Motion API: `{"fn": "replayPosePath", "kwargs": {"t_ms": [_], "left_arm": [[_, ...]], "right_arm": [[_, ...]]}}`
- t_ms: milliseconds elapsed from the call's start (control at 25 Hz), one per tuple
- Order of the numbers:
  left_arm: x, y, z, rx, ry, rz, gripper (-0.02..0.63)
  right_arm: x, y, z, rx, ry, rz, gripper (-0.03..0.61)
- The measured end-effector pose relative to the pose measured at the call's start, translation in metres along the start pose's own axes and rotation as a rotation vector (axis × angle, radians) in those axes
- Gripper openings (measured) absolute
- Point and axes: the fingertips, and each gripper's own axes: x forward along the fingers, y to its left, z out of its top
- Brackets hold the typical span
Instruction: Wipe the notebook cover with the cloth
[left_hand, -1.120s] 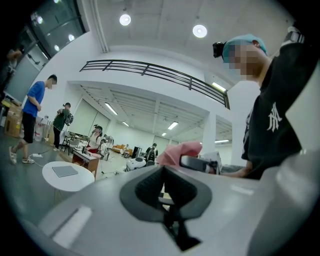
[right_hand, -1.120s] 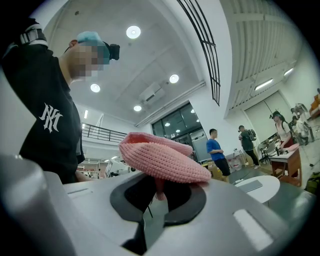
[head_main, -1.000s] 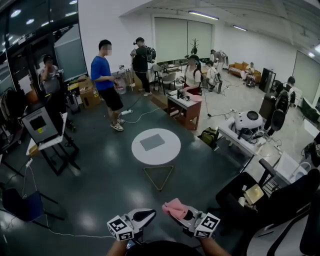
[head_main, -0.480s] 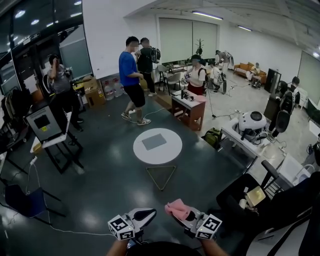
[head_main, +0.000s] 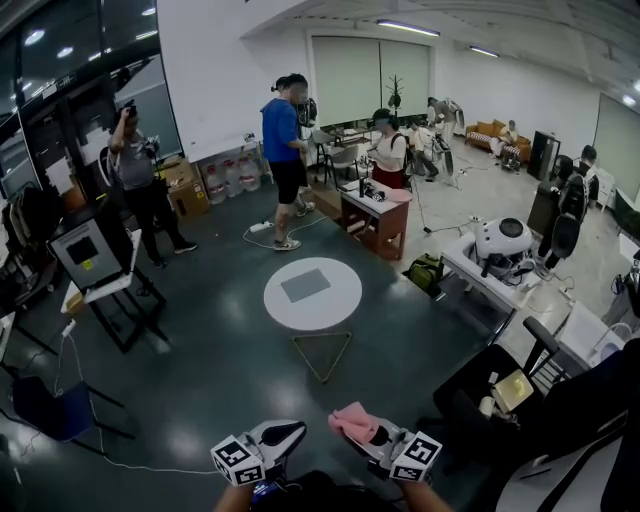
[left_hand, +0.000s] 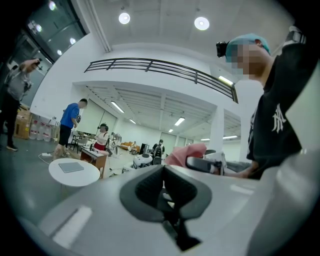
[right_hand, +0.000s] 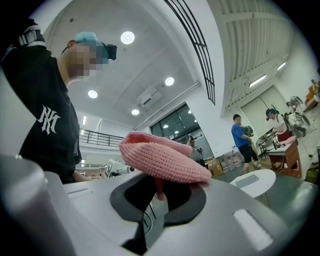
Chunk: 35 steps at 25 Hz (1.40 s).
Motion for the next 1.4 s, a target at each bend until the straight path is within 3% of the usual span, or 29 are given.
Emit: {"fn": "replayPosePath", "kwargs": {"t_ms": [240, 440, 1080, 1400], "left_arm": [[0.009, 0.017, -0.007, -0.025, 0.004, 0.0, 0.003], [0.029, 0.057, -0.013, -0.056, -0.006, -0.002, 0.003], [0.125, 0.266, 0.068, -0.091, -0.068, -0.044, 0.003], [0.16, 0.358, 0.085, -0.095, -0.073, -0.069, 0.003]], "right_arm": [[0.006, -0.015, -0.005, 0.017, 0.023, -0.002, 0.029], [0.019, -0.054, -0.005, 0.014, 0.051, -0.025, 0.029], [0.162, -0.248, 0.054, -0.045, 0.13, -0.051, 0.029], [0.22, -0.325, 0.064, -0.064, 0.149, -0.067, 0.029]]}}
